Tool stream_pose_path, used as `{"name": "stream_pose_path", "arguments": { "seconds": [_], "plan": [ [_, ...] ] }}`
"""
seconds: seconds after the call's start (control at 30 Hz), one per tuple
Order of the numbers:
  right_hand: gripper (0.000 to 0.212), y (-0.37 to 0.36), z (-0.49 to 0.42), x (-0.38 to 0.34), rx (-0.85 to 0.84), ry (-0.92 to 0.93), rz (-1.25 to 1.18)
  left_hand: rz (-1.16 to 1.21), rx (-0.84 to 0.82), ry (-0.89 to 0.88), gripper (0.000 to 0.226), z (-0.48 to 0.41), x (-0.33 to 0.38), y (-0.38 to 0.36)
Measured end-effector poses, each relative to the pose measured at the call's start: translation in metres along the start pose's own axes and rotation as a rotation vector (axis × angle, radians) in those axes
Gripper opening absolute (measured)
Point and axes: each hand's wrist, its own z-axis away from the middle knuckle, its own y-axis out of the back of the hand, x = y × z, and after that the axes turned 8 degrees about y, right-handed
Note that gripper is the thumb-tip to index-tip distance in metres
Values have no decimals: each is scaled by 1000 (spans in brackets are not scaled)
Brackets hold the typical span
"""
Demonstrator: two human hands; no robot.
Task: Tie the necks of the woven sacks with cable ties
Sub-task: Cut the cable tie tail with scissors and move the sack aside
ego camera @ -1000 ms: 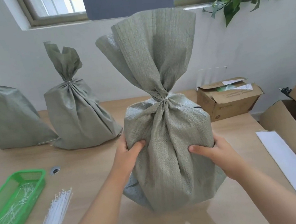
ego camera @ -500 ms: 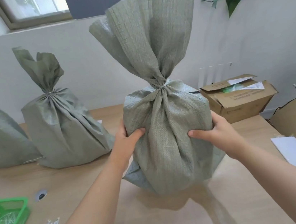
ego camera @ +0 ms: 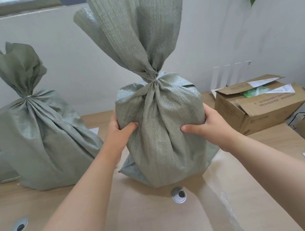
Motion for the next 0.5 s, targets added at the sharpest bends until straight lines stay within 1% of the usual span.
{"name": "stream_pose_path", "arguments": {
  "seconds": [0.1, 0.4, 0.5],
  "plan": [
    [62, -5, -16, 12, -4, 1, 30, -26, 9, 3, 55, -16, -6, 1],
    [69, -9, -53, 42, 25, 36, 93, -94, 17, -28, 59, -60, -10, 3],
    [71, -11, -58, 54, 28, 27, 117, -154, 14, -16, 55, -63, -17, 3]
  ]
}}
